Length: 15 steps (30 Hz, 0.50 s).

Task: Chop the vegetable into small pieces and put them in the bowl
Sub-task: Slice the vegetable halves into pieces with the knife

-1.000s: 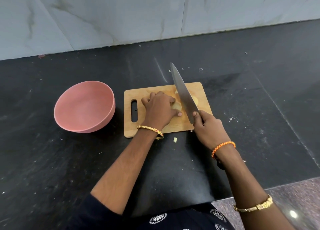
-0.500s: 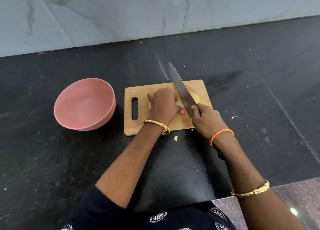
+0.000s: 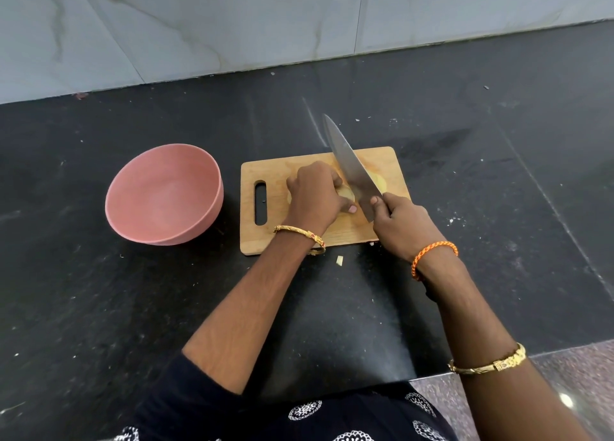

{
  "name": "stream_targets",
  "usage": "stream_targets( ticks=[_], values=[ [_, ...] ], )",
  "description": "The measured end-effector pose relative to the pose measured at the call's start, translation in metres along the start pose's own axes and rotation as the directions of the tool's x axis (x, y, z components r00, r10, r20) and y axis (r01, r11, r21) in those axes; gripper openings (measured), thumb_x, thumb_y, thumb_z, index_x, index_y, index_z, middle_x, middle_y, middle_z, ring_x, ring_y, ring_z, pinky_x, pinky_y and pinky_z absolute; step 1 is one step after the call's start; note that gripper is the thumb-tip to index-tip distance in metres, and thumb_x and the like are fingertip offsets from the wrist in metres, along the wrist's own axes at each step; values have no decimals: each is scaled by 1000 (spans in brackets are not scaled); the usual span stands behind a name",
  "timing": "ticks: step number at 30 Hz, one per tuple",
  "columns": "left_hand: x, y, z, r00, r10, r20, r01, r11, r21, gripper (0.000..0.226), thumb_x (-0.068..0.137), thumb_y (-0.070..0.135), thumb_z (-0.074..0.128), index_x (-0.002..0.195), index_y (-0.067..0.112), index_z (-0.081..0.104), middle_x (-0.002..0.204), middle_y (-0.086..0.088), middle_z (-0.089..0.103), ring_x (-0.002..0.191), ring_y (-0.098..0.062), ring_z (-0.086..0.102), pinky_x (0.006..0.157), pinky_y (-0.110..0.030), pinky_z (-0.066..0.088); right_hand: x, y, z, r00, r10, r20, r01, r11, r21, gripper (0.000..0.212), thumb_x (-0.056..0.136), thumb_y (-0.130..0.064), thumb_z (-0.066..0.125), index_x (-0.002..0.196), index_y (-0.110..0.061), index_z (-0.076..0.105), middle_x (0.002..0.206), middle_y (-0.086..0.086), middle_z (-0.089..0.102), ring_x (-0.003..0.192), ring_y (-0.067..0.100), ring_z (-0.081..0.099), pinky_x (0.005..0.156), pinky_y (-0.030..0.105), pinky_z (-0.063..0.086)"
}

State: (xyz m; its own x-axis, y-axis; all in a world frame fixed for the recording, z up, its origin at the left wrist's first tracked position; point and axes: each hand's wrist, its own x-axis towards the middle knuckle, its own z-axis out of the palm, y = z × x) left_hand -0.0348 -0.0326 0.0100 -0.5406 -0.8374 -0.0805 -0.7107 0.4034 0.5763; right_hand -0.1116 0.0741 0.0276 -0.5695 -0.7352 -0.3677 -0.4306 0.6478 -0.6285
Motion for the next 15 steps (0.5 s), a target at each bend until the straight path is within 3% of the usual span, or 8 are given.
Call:
stream_targets(
  ticks=[6, 10, 15],
  values=[
    [-1, -2, 0, 1000, 13, -26, -14, 999, -47, 50, 59, 35, 85, 102, 12, 71, 97, -3, 71, 99, -20, 59, 91, -34, 35, -4, -1, -3, 999, -5, 42, 7, 999, -50, 29, 102, -28, 32, 105, -11, 55, 90, 8, 55, 81, 21, 51, 73, 30, 37],
    [-3, -5, 2, 997, 32, -64, -36, 997, -72, 47, 58, 33, 85, 98, 12, 72, 93, -2, 71, 93, -19, 61, 92, -38, 40, -14, 6, -1, 999, 10, 47, -6, 996, -95, 21, 102, -27, 32, 93, -16, 48, 70, 1, 47, 64, 15, 44, 69, 27, 35],
    [-4, -8, 4, 995, 65, -78, -72, 993, -90, 45, 60, 34, 84, 99, 12, 72, 94, -2, 71, 95, -21, 59, 87, -35, 36, -39, 21, 4, 996, 52, 69, -44, 993, -106, 26, 101, -30, 32, 90, -14, 50, 82, 9, 54, 64, 15, 47, 60, 28, 35]
  ],
)
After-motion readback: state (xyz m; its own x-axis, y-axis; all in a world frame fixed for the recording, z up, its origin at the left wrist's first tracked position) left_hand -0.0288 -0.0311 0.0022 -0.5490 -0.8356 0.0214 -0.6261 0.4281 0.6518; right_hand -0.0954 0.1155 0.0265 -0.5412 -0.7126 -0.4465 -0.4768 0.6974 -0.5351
